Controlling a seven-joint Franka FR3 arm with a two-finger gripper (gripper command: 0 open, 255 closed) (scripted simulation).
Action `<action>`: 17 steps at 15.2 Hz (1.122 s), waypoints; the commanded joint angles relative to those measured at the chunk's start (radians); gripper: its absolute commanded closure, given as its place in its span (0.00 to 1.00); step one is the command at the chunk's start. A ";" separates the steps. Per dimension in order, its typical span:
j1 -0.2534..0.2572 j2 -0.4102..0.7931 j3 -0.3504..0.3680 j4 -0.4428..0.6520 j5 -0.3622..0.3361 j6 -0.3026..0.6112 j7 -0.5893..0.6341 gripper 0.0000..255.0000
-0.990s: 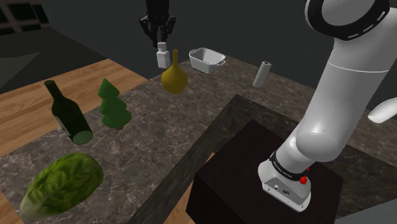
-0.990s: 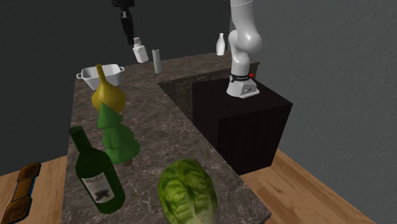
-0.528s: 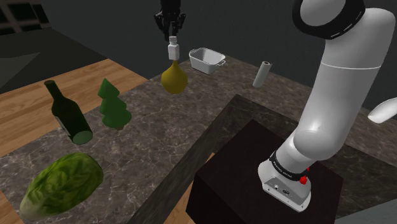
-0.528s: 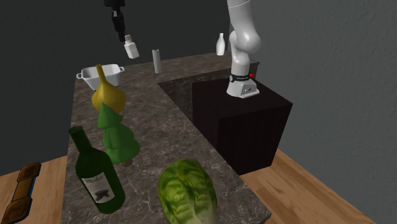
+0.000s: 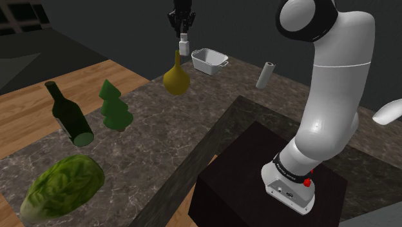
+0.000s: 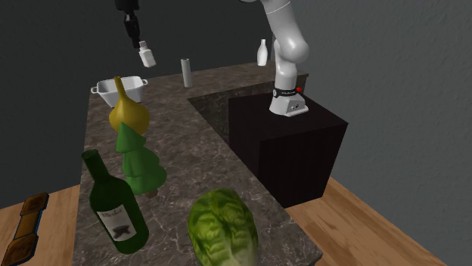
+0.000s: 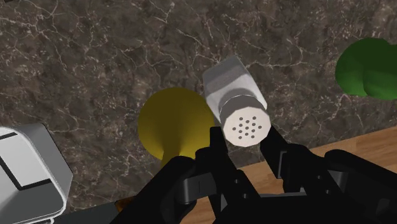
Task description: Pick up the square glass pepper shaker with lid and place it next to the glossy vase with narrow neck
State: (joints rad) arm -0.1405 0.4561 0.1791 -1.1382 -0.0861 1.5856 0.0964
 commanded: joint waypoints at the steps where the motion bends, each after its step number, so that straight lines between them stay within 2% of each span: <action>1: -0.005 -0.002 -0.001 -0.024 0.001 0.023 -0.005 1.00; 17: -0.018 -0.022 -0.003 -0.271 0.002 0.250 0.001 1.00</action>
State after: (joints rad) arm -0.1564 0.4335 0.1767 -1.3951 -0.0839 1.8198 0.0986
